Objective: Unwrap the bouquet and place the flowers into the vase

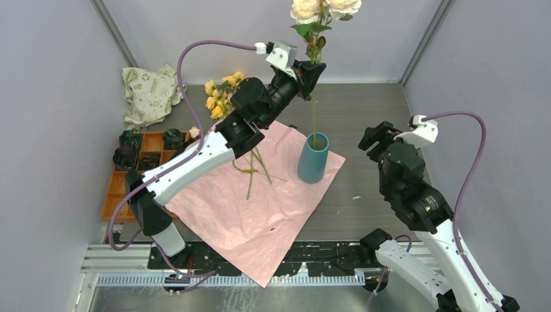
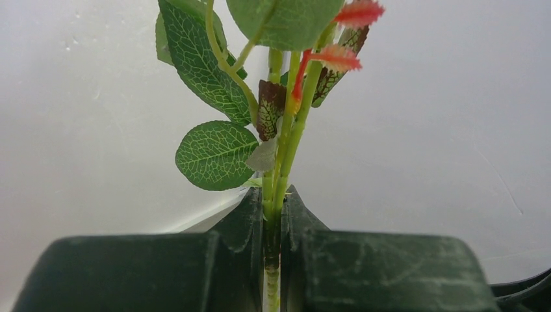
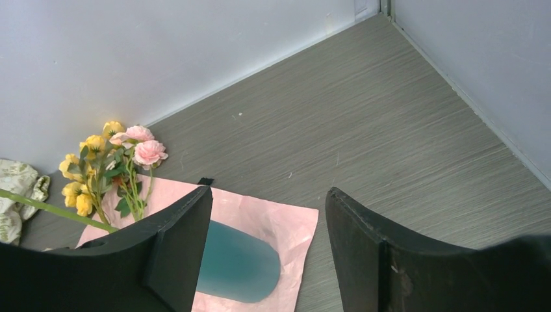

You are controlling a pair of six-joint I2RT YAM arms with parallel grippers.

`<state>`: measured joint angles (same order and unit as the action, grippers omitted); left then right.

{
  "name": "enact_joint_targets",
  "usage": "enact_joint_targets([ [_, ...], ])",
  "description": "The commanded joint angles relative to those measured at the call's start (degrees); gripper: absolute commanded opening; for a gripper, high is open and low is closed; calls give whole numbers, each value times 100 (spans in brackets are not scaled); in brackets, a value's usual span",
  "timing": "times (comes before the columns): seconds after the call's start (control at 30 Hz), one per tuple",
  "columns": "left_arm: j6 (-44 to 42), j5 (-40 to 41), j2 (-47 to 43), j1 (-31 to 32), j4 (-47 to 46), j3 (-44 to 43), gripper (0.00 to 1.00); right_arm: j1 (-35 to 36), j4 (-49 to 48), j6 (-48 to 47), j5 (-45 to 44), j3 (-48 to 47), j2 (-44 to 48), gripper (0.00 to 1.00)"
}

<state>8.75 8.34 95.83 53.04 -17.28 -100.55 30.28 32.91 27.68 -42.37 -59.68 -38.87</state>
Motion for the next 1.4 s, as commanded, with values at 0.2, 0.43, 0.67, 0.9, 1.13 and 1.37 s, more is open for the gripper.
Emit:
enact_joint_targets([
  [0.2, 94, 55, -340, 19, -1428, 1632, 27, -5, -407, -53, -17, 141, 115, 70],
  [0.43, 573, 77, -177, 35, -1435, 2136, 39, -6, -434, -2, 22, 211, 126, 70],
  [0.67, 816, 207, -104, 36, -1441, 2363, 27, -7, -411, 39, 3, 263, 152, 70],
  [0.9, 820, 194, -36, 35, -1405, 2286, 17, -6, -399, 49, -63, 303, 160, 70],
  [1.13, 899, 302, -97, 46, -1314, 2394, 20, -5, -440, 26, -100, 366, 163, 70],
  [1.37, 958, 1587, -553, 25, -429, 2719, 39, -5, -469, 104, -55, 477, 148, 71],
])
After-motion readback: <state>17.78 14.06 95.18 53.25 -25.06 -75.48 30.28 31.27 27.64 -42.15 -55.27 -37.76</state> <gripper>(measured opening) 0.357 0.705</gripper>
